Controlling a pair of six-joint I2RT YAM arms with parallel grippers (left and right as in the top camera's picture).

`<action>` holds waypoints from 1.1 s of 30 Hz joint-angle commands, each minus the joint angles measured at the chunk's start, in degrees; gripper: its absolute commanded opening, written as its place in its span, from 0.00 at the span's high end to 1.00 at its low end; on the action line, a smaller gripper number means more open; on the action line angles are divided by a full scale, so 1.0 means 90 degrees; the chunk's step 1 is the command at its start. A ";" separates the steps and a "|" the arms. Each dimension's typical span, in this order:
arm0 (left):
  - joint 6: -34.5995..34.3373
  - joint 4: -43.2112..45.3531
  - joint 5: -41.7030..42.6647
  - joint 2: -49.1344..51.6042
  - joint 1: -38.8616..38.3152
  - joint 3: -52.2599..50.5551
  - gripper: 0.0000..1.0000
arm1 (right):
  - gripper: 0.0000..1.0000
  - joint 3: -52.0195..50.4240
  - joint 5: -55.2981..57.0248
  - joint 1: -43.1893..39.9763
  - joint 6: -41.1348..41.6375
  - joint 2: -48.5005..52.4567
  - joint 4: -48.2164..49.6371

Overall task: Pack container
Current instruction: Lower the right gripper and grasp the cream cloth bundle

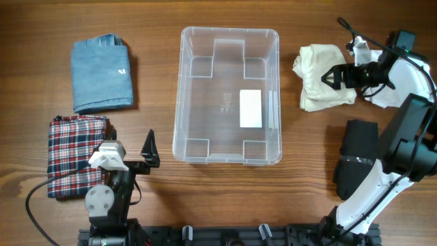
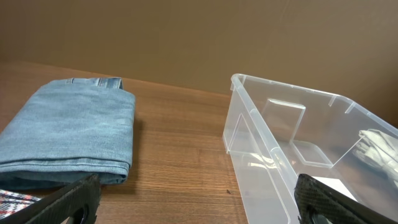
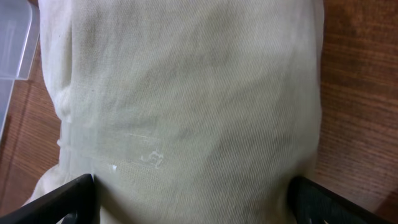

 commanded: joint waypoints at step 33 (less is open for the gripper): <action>0.0126 -0.0002 0.0034 -0.0010 0.0058 -0.0036 0.00 | 0.00 -0.0012 -0.2091 0.0146 -0.0313 0.0753 -0.0593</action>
